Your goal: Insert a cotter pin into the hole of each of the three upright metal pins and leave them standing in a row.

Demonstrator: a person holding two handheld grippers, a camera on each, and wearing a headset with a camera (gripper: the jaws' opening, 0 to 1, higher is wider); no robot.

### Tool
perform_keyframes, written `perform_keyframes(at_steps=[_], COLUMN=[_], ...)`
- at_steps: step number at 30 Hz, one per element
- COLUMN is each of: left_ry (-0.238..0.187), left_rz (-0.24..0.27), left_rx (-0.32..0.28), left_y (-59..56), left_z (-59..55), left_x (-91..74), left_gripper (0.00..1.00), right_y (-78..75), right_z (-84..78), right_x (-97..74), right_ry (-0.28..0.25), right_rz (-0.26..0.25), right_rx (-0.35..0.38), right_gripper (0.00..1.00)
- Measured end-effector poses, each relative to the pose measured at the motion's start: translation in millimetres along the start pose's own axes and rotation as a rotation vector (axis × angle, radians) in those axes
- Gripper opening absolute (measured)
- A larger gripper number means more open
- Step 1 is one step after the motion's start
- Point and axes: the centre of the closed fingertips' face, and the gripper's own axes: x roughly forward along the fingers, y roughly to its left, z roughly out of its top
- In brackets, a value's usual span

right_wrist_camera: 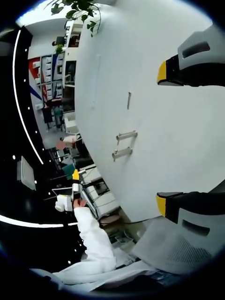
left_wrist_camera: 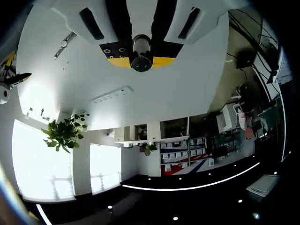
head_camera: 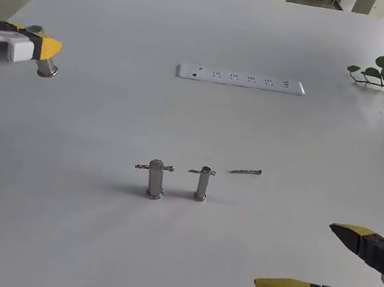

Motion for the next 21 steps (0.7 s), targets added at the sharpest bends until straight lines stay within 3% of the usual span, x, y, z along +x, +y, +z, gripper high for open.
perform_keyframes(at_steps=[4, 8, 13, 17, 21], left_ry=[-0.027, -0.046, -0.058, -0.038, 0.012], left_rz=[-0.030, -0.075, -0.165, -0.252, -0.370], left_rx=[0.027, 0.048, 0.118, 0.171, 0.244], left_y=[0.3, -8.7, -36.2, -64.0, -100.9], left_z=[17.5, 33.0, 45.9, 41.6, 22.5], left_x=[-12.1, -20.8, -27.6, -29.2, -30.9], left_gripper=[0.12, 0.12, 0.12, 0.12, 0.12], right_y=[1.1, 2.5, 2.5, 1.3, -0.2], right_z=[0.9, 2.6, 2.4, 1.8, 0.3], right_x=[0.5, 0.0, -2.5, -5.0, -5.7], right_ry=[0.001, -0.005, -0.008, -0.012, -0.007], right_rz=[0.003, 0.004, -0.004, -0.012, -0.020], right_rx=[-0.010, -0.014, -0.016, -0.013, -0.013], right_gripper=[0.92, 0.92, 0.92, 0.92, 0.92])
